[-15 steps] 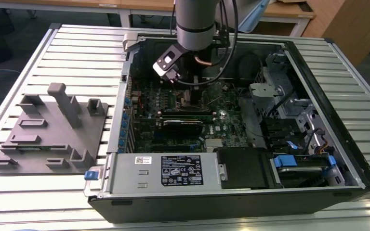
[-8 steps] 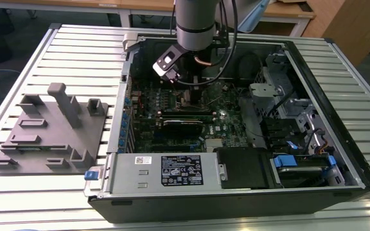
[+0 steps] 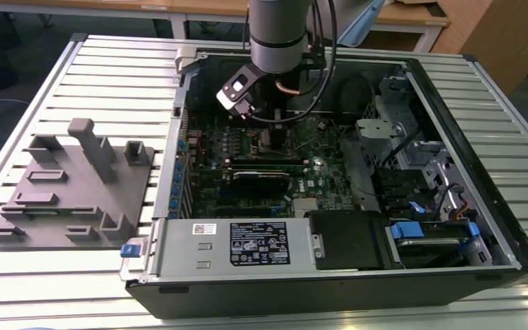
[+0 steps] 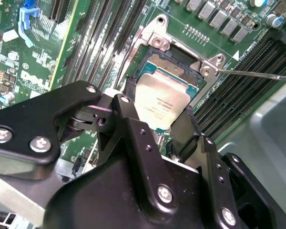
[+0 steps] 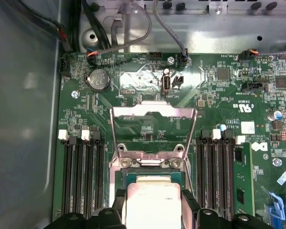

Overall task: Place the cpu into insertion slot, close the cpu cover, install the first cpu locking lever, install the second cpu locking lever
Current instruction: 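Place the cpu into insertion slot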

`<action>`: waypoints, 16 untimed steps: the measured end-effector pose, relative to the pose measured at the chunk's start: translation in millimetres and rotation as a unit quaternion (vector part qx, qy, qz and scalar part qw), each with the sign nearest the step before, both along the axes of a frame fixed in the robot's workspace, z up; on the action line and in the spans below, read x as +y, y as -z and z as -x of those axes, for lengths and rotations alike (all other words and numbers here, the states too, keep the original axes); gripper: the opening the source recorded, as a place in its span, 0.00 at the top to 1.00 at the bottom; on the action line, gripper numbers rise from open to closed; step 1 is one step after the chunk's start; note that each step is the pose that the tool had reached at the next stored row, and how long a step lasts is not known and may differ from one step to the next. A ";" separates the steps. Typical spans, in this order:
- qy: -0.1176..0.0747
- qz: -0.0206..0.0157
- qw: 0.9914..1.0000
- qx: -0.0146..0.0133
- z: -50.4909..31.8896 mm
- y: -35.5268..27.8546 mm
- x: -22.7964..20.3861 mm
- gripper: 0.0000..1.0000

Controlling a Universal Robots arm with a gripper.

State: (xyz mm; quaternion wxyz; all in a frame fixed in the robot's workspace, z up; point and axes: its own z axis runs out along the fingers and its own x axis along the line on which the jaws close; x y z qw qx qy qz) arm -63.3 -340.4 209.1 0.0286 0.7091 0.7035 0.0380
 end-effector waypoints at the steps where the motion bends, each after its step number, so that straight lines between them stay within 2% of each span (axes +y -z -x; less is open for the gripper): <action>1: 0.000 0.000 1.000 0.000 0.0 0.3 0.3 0.46; 16: 0.000 0.000 1.000 0.000 0.1 4.0 0.8 0.46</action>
